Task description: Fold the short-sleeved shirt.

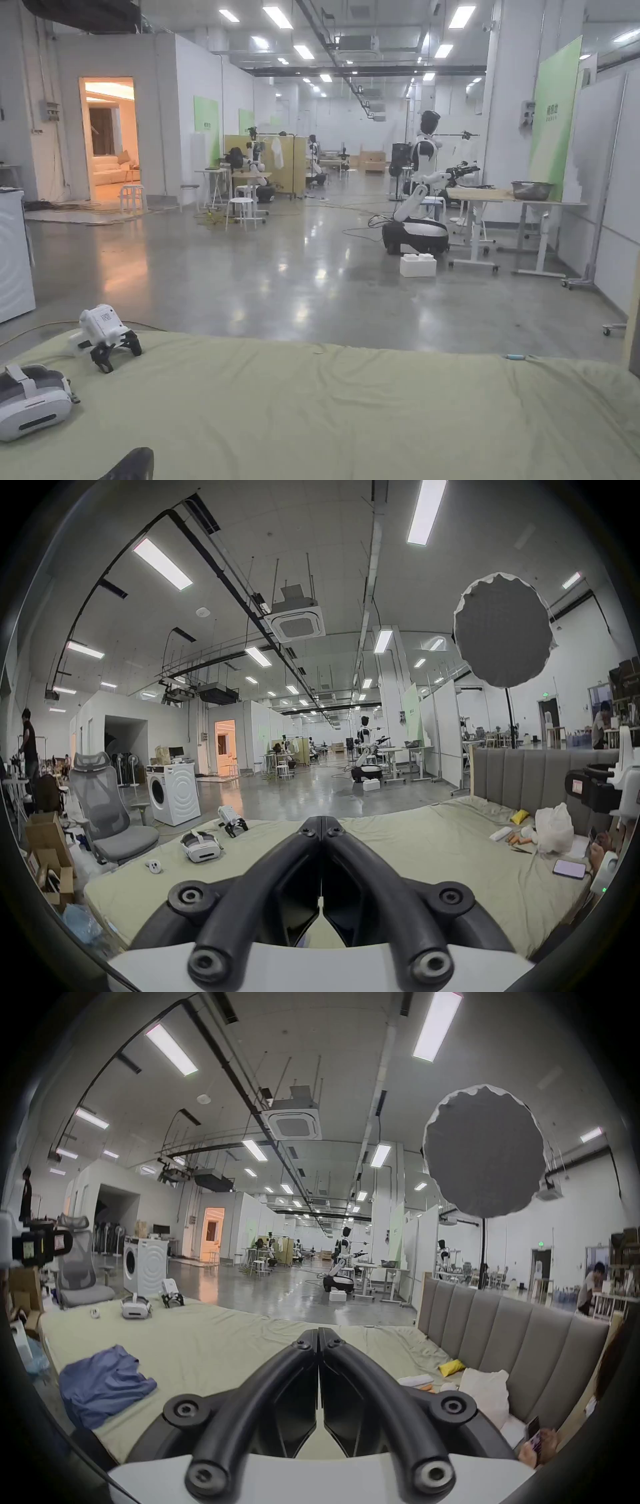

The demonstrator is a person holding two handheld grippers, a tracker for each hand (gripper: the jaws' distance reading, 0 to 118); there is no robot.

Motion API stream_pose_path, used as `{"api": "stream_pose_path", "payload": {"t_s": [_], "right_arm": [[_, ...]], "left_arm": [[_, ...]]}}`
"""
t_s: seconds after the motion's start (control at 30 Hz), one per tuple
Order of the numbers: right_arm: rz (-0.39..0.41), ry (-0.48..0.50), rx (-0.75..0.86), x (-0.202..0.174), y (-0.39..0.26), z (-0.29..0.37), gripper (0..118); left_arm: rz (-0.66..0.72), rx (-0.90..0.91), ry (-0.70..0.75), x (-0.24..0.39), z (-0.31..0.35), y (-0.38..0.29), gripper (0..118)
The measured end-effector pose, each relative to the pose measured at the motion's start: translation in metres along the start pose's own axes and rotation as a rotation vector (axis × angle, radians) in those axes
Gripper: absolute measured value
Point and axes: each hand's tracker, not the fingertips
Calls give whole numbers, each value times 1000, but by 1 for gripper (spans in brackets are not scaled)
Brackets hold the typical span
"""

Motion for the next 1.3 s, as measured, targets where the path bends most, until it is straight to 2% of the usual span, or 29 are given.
{"api": "stream_pose_path", "payload": {"t_s": [0.03,0.07,0.1,0.17,0.2,0.23,0.3,0.33,0.37,0.4,0.43,0.47,0.53,0.57,0.6,0.63,0.67,0.73,0.77,0.8,0.83,0.87,0.9,0.93,1.0,1.03,1.13,1.3], "right_arm": [[49,15,3,-1,2,-1,0],[112,34,1,-3,3,-3,0],[264,60,-17,-7,3,-6,0],[641,90,-68,-22,-4,-14,0],[868,113,-88,-32,-16,-19,0],[1092,162,-109,-40,-32,-22,0],[1512,265,-127,-52,-75,-24,0],[1634,295,-120,-61,-95,-27,0],[1729,342,-111,-53,-112,-22,0],[1789,381,-91,-47,-122,-18,0],[1793,397,-61,-18,-127,-8,0],[1723,367,-75,-42,-120,-14,0],[1416,274,-101,-38,-96,-17,0],[1238,239,-121,-33,-86,-19,0],[967,181,-137,-31,-59,-27,0],[638,99,-133,-18,-41,-28,0],[416,63,-131,-7,-33,-26,0],[-155,-6,-80,21,-33,-19,0],[-328,12,-40,31,-43,-14,0],[-454,13,26,37,-56,-9,0],[-481,-21,10,38,-59,-7,0],[-471,-30,-23,35,-59,-4,0],[-409,12,-66,36,-55,-7,0],[-347,11,-68,35,-53,-7,0],[-233,-32,-50,25,-44,-5,0],[-211,-37,-55,24,-42,-4,0],[-215,-15,-47,21,-43,-3,0],[-170,-19,-44,15,-39,-3,0]], "left_arm": [[-62,5,1,2,-1,1,0],[-195,6,24,10,-3,0,0],[-414,-1,37,24,-6,-6,0],[-925,-21,15,46,-13,-36,0],[-1161,-16,-31,53,-14,-58,0],[-1348,-40,-108,53,-12,-84,0],[-1554,-150,-304,54,-8,-130,0],[-1613,-203,-382,53,-4,-150,0],[-1669,-228,-464,50,0,-164,0],[-1711,-222,-516,45,6,-173,0],[-1705,-227,-527,45,7,-175,0],[-1634,-234,-488,47,5,-169,0],[-1230,-223,-374,47,-7,-121,0],[-1015,-204,-307,43,-12,-98,0],[-759,-170,-228,33,-18,-68,0],[-512,-145,-170,18,-21,-43,0],[-311,-122,-137,2,-22,-32,0],[186,-39,-108,-36,-9,-31,0],[323,14,-92,-46,1,-40,0],[411,83,-44,-43,13,-50,0],[425,88,-7,-43,17,-53,0],[393,46,-40,-45,13,-50,0],[305,-39,-107,-47,5,-45,0],[238,-57,-69,-40,3,-45,0],[247,-39,-41,-39,6,-45,0],[261,-48,-66,-41,7,-44,0],[217,-38,-66,-32,6,-44,0],[182,-50,-68,-27,5,-44,0]]}}
